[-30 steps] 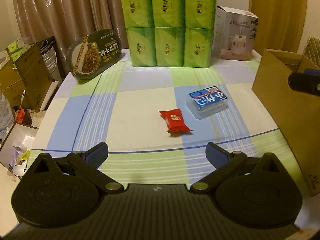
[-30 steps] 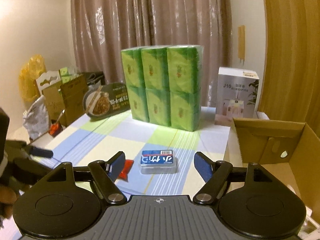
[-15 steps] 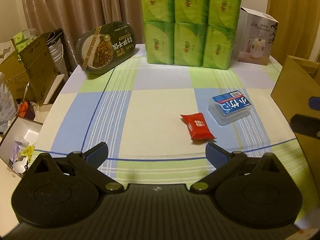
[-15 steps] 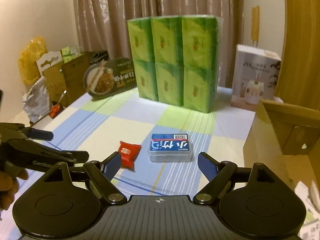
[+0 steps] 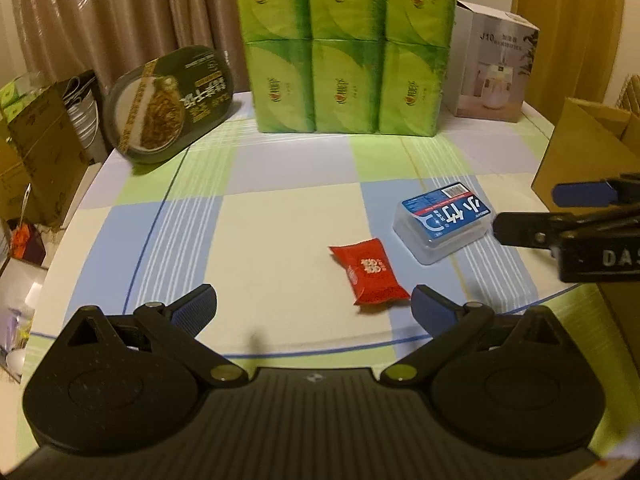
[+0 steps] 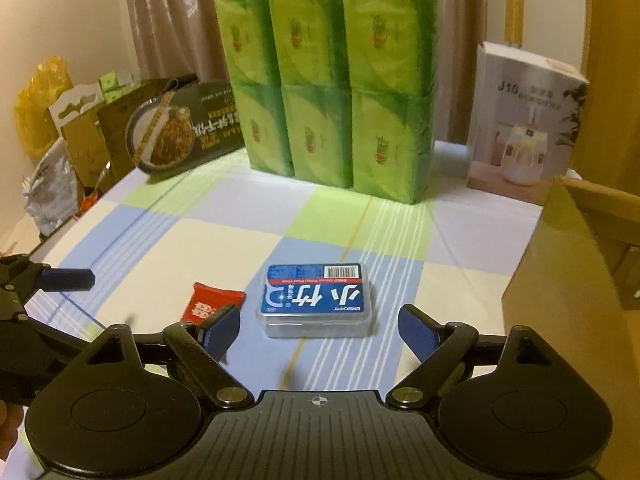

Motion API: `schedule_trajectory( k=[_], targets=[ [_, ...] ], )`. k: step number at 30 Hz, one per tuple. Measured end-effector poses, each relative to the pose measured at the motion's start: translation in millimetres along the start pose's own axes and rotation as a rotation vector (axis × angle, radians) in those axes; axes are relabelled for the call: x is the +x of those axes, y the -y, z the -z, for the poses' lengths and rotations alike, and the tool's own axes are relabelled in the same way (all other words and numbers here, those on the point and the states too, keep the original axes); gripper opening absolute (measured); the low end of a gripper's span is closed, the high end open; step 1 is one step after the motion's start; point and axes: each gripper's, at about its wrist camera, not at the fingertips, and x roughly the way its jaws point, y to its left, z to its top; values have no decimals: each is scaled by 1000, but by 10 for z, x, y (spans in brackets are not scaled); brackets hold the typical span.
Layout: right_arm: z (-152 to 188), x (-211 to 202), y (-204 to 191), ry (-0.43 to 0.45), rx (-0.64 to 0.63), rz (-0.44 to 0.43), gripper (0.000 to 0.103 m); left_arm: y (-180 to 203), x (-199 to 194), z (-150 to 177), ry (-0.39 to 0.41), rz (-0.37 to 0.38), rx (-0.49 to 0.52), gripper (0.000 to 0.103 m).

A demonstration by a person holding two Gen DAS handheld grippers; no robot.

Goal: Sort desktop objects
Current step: 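Grasp the red candy packet with the left tool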

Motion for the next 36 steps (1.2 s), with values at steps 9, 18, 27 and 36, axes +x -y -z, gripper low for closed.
schedule_trajectory(
  k=[9, 18, 27, 36],
  targets=[
    [-64, 112, 75, -1, 45, 3, 90, 88, 252, -10, -2, 21, 7, 102],
    [-78, 184, 177, -11, 78, 20, 90, 100, 440, -27, -14, 39, 8, 97],
    [-56, 296, 132, -27, 49, 8, 90, 82, 551, -42, -11, 60, 42, 83],
    [-26, 442, 64, -24, 5, -37, 90, -84, 586, -23, -33, 89, 20, 40]
  ],
)
